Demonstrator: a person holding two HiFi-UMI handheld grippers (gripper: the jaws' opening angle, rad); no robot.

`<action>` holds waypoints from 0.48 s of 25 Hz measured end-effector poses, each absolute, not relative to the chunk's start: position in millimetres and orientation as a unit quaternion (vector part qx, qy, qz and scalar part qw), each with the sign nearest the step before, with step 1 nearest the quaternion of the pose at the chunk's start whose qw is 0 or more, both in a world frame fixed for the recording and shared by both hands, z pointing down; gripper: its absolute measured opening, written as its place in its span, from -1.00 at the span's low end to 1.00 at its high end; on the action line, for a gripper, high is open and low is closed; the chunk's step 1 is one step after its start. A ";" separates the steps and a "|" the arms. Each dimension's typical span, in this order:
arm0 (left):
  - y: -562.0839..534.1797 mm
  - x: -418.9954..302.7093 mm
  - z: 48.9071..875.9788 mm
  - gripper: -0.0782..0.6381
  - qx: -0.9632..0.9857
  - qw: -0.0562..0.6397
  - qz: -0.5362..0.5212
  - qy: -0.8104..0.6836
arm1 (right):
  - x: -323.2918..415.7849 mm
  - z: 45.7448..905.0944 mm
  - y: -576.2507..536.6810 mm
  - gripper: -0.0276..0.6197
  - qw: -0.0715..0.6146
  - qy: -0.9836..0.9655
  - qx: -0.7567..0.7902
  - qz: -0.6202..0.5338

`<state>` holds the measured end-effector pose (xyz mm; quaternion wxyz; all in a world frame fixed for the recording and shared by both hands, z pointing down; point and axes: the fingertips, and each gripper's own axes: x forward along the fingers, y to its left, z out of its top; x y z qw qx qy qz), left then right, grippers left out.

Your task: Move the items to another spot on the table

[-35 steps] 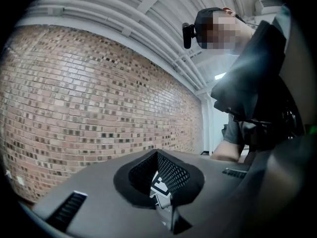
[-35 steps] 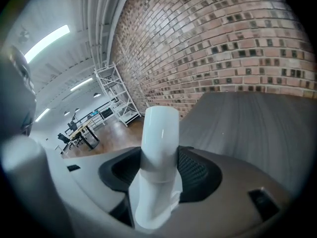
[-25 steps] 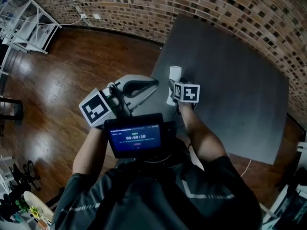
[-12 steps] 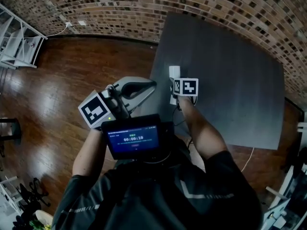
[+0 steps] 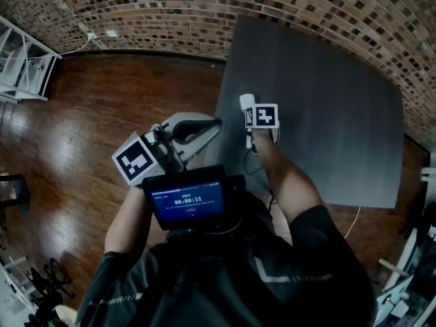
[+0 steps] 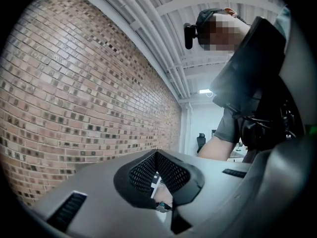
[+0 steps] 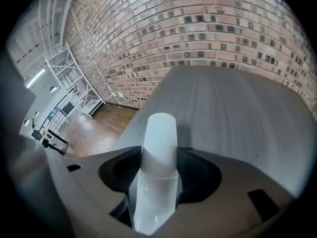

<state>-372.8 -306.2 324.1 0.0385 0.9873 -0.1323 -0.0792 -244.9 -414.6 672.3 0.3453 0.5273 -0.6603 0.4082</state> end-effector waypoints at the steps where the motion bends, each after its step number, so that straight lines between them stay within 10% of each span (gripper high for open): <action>1: -305.9 -373.0 325.7 -0.80 0.987 0.039 -0.079 -0.132 | -244.6 673.8 -414.5 -0.19 0.350 -0.659 0.527 0.405; 12: -304.2 -374.2 331.7 -0.80 0.987 0.044 -0.088 -0.126 | -242.8 677.2 -413.8 -0.11 0.365 -0.653 0.529 0.400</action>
